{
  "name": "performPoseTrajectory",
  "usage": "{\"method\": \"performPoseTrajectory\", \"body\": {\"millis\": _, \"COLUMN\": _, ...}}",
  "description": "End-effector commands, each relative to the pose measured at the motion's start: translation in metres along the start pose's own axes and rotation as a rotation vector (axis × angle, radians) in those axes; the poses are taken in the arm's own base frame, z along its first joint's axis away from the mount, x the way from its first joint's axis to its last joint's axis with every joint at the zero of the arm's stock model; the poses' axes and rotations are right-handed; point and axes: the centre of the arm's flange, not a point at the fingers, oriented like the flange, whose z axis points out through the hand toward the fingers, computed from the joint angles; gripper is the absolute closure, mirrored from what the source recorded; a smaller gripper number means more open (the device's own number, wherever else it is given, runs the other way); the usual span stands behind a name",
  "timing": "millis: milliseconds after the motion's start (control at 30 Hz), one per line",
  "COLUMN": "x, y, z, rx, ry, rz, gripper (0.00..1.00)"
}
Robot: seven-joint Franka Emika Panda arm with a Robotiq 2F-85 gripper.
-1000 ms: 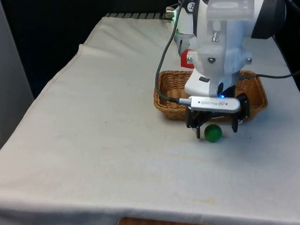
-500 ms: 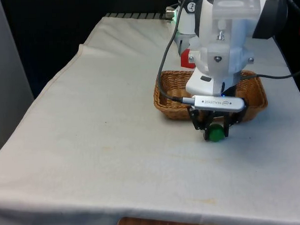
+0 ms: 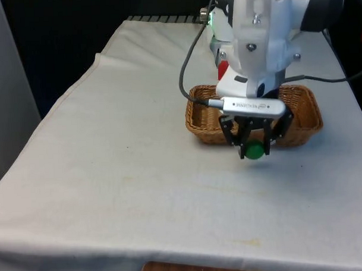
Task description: Place all non-red objects into the basket.
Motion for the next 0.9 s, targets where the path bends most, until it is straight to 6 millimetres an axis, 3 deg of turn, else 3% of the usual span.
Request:
{"method": "performPoseTrajectory", "body": {"millis": 0, "x": -0.001, "y": 0.003, "z": -0.006, "rx": 0.005, "ry": 0.000, "rz": -0.001, "gripper": 1.00}}
{"method": "performPoseTrajectory", "body": {"millis": 300, "x": -0.004, "y": 0.011, "z": -0.028, "rx": 0.010, "ry": -0.003, "rz": 0.000, "gripper": 1.00}}
{"method": "performPoseTrajectory", "body": {"millis": 567, "x": -0.017, "y": 0.021, "z": -0.061, "rx": 0.025, "ry": -0.009, "rz": 0.001, "gripper": 1.00}}
{"method": "performPoseTrajectory", "body": {"millis": 633, "x": -0.018, "y": 0.021, "z": -0.060, "rx": 0.025, "ry": -0.017, "rz": 0.002, "gripper": 1.00}}
{"method": "performPoseTrajectory", "body": {"millis": 733, "x": -0.030, "y": 0.022, "z": -0.076, "rx": 0.033, "ry": -0.014, "rz": 0.002, "gripper": 1.00}}
{"method": "performPoseTrajectory", "body": {"millis": 867, "x": -0.040, "y": 0.020, "z": -0.082, "rx": 0.038, "ry": -0.015, "rz": 0.002, "gripper": 1.00}}
